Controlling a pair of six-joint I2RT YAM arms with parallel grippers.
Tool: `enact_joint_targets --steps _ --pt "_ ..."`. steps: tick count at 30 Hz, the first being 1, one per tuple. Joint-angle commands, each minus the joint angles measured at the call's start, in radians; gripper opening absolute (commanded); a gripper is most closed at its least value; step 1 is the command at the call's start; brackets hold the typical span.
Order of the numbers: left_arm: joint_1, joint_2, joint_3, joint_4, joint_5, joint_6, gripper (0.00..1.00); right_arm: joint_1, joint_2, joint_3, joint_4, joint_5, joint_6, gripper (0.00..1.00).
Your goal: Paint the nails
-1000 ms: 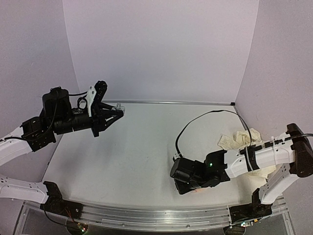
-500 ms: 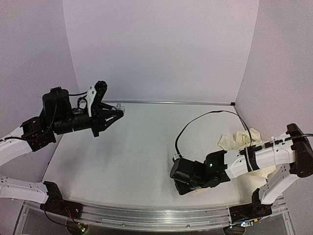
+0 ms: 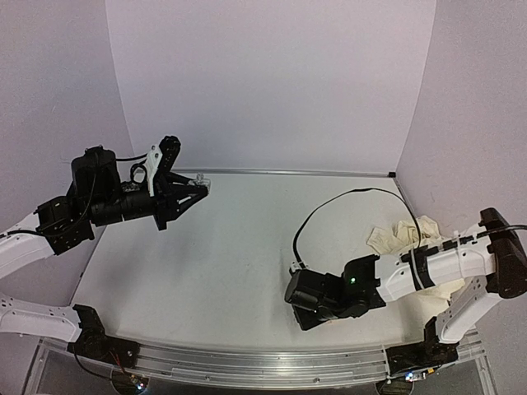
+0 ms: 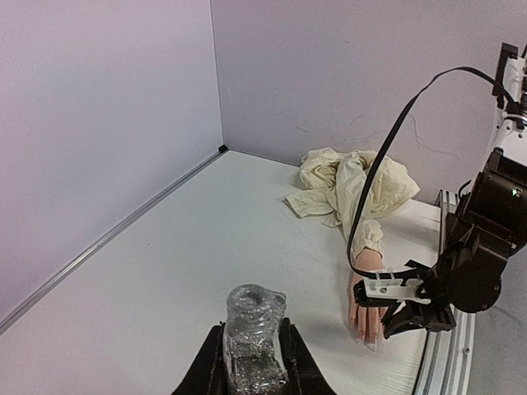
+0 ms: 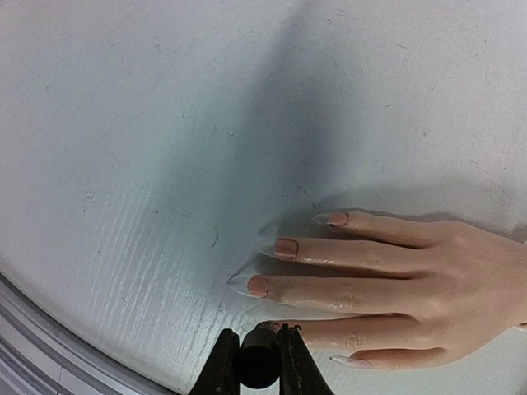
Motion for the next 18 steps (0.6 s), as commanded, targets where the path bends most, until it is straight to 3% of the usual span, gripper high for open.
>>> enact_joint_targets --steps 1,18 --pt "0.003 -0.006 0.005 0.022 0.013 -0.001 0.00 0.008 0.022 0.019 -0.046 0.007 0.008 0.00" --pt "0.003 -0.009 0.005 0.021 0.012 0.001 0.00 0.012 0.052 0.046 -0.019 -0.002 -0.010 0.00"
